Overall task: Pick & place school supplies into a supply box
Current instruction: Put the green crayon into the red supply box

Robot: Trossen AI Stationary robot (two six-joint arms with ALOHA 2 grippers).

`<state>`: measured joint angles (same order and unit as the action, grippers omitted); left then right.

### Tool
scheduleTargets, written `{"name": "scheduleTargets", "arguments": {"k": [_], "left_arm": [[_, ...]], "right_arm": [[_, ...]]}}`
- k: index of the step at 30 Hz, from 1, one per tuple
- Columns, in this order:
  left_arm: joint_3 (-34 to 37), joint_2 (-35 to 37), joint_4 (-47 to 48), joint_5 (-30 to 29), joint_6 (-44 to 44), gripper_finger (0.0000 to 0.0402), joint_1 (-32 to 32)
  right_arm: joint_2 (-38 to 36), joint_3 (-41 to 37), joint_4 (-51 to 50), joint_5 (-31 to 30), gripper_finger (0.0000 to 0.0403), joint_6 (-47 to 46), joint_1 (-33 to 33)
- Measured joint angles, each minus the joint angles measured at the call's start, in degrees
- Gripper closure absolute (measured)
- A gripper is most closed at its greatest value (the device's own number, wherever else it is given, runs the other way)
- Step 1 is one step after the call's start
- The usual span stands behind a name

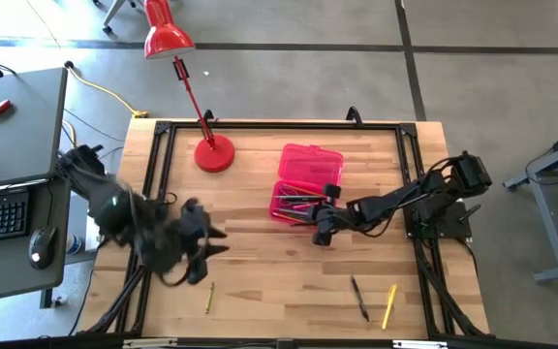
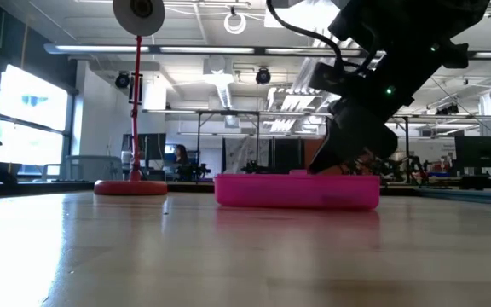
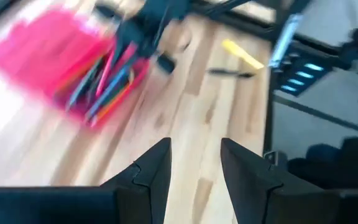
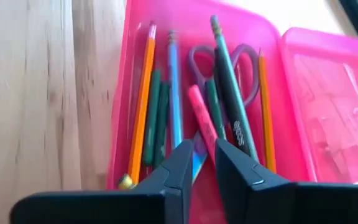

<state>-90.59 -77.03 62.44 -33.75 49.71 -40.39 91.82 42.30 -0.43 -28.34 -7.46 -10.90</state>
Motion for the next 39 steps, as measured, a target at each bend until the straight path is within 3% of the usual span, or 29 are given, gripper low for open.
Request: {"name": "scheduleTargets", "arguments": {"k": [3, 7, 10, 14, 18, 29, 39], "left_arm": [[6.1, -0.2, 0.5, -4.0, 15.4, 0.0229, -5.5], [15.3, -0.1, -3.8, -4.4, 30.5, 0.0229, -11.8], [23.4, -0.1, -14.8, -3.4, 32.9, 0.0229, -14.2], [32.9, -0.2, -30.9, 2.8, 33.1, 0.0229, -14.4], [39.4, -0.2, -41.8, 3.5, 36.7, 0.0229, -14.4], [41.9, -0.1, -42.5, 5.6, 38.4, 0.0229, -14.4], [41.9, -2.5, -41.3, 13.9, 42.1, 0.0229, -14.3]], "right_arm": [[0.0, 0.0, 2.1, -0.2, 0.0338, 0.1, 0.0], [0.0, 0.0, 3.9, 0.4, 0.0324, 1.3, 0.0], [0.0, 0.0, 6.4, 2.1, 0.0319, -0.1, 0.0], [-0.1, 0.0, 8.4, 6.0, 0.0316, -1.5, 0.0], [-0.4, 0.0, 8.5, 9.6, 0.0316, -2.1, -0.1], [-0.7, 0.0, 9.5, 12.3, 0.0316, -10.5, -0.5], [-0.7, 0.0, 16.1, 14.4, 0.0316, -10.5, -2.2]]}}
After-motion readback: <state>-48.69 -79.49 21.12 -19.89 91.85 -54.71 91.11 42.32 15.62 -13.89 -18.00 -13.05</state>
